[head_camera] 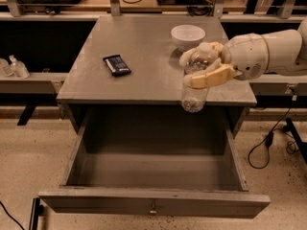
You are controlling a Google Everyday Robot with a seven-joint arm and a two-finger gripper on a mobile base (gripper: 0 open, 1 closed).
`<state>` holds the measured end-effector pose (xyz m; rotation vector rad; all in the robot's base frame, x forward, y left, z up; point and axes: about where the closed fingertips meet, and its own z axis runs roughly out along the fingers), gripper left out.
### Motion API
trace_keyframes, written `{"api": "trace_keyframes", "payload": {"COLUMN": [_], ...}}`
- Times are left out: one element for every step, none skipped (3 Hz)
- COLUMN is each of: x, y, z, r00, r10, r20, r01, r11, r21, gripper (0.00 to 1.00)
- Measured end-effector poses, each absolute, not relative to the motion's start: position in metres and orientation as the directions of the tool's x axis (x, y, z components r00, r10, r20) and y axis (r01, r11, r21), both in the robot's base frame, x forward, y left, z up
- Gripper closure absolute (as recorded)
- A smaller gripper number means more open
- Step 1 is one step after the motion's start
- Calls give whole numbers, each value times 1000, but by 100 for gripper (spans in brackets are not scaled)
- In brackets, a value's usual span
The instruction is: Place water bottle into top drawer
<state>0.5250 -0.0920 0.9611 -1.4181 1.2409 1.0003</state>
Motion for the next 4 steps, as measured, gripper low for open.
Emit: {"api": "trace_keyframes", "payload": {"x": [521, 506, 474, 465], "y": [-95, -112, -109, -100], "z": [942, 912, 833, 789], "r00": [79, -19, -159, -227], "r10": [-171, -67, 66, 78], "r20": [-982, -998, -985, -971], "r01": [-996, -983, -961, -954], "r11": [36, 181, 220, 181], "r21": [-87, 7, 170, 238], "gripper": [100, 100, 100, 100]}}
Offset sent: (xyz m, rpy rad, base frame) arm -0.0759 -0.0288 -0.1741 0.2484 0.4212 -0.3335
